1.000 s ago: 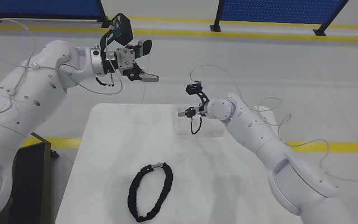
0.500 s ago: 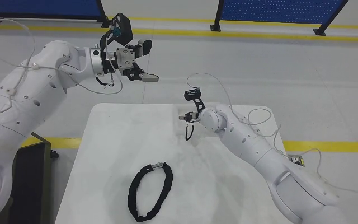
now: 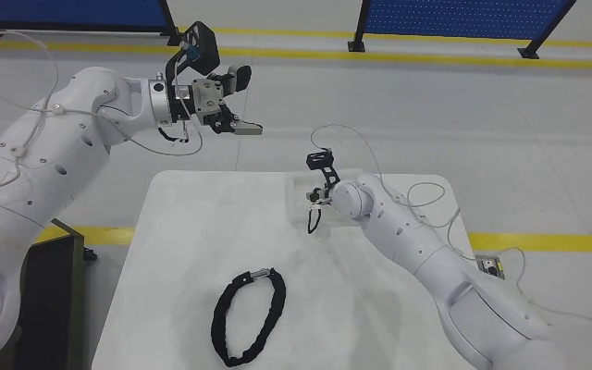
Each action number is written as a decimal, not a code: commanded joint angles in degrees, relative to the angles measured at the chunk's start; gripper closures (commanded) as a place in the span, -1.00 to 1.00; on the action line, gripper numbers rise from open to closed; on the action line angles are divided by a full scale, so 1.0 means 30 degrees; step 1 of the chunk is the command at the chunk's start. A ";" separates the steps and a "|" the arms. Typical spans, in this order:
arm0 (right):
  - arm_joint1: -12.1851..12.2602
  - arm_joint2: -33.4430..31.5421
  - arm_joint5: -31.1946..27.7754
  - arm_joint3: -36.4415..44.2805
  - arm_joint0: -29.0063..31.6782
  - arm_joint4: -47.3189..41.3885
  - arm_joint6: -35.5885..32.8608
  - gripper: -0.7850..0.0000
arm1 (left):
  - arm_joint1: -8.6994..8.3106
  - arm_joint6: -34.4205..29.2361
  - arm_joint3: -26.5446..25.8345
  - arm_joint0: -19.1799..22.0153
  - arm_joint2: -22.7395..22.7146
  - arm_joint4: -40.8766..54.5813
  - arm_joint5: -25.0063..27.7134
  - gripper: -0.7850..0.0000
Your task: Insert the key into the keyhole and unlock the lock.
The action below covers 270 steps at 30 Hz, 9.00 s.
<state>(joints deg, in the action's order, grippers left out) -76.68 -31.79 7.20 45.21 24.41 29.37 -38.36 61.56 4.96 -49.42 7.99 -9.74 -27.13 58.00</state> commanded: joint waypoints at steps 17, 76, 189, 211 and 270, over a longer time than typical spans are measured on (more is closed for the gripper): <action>-0.1784 0.0180 -0.0163 -0.3141 -0.0581 -0.0271 0.0701 0.54 | 0.0000 -0.0001 0.0000 0.0000 0.0000 0.0001 0.0000 -1.00; -0.0799 -0.3557 0.4180 0.1498 0.2013 0.6905 -0.1089 1.00 | 0.0000 -0.0001 0.0000 0.0000 0.0000 0.0001 0.0000 -1.00; 0.3608 -2.1227 -0.6668 2.0137 1.5642 -0.5523 -0.7068 1.00 | 0.0077 -0.3521 0.0367 -0.7571 0.0000 -0.2875 0.0000 -1.00; 0.3608 -2.1227 -0.6668 2.0137 1.5642 -0.5523 -0.7068 1.00 | -0.0706 0.0413 -0.1184 -0.9152 -0.1326 -0.7174 -0.0032 -1.00; 0.3608 -2.1227 -0.6668 2.0137 1.5642 -0.5523 -0.7068 1.00 | -0.0659 1.3047 0.0387 -1.4559 -0.2384 -2.0992 -0.4991 -1.00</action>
<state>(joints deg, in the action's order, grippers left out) -65.86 -95.47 -12.81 105.62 71.34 12.80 -59.56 59.56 43.55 -48.25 -35.49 -16.86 -89.44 43.48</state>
